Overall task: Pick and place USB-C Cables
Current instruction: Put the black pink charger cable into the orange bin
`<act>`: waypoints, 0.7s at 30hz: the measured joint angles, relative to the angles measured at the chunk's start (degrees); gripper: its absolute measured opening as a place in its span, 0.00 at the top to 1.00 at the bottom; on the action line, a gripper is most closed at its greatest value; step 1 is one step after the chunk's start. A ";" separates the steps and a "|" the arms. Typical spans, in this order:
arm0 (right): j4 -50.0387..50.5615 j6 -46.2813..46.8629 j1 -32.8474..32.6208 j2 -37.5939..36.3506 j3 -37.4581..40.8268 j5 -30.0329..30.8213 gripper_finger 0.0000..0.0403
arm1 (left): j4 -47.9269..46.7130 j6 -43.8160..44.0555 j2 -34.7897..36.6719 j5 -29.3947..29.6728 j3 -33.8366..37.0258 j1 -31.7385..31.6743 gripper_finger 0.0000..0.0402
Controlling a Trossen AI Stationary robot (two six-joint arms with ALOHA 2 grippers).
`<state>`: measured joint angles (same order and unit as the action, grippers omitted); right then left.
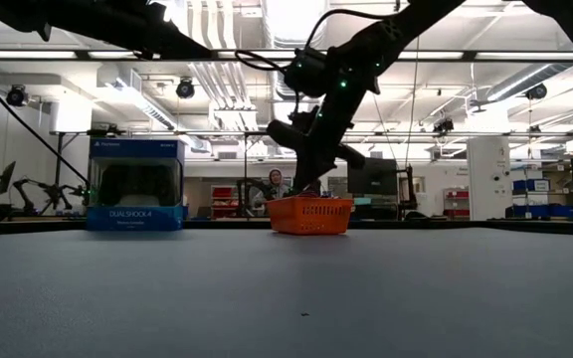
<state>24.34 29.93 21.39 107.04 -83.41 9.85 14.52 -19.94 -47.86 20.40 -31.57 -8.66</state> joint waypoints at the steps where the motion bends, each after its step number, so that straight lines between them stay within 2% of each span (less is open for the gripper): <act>1: -0.45 0.00 -0.04 0.00 0.26 0.01 0.98 | 0.00 -0.01 0.00 0.02 0.00 0.01 1.00; 11: -3.11 0.02 -0.13 0.01 0.62 0.02 0.98 | -0.02 0.00 0.00 0.02 0.00 0.01 1.00; 21: -7.29 1.35 -0.39 0.00 4.23 -0.04 0.98 | -0.02 0.01 0.00 0.02 0.02 0.01 1.00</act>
<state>17.05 31.28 20.99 107.05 -79.18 9.81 14.50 -19.93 -47.86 20.43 -31.55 -8.64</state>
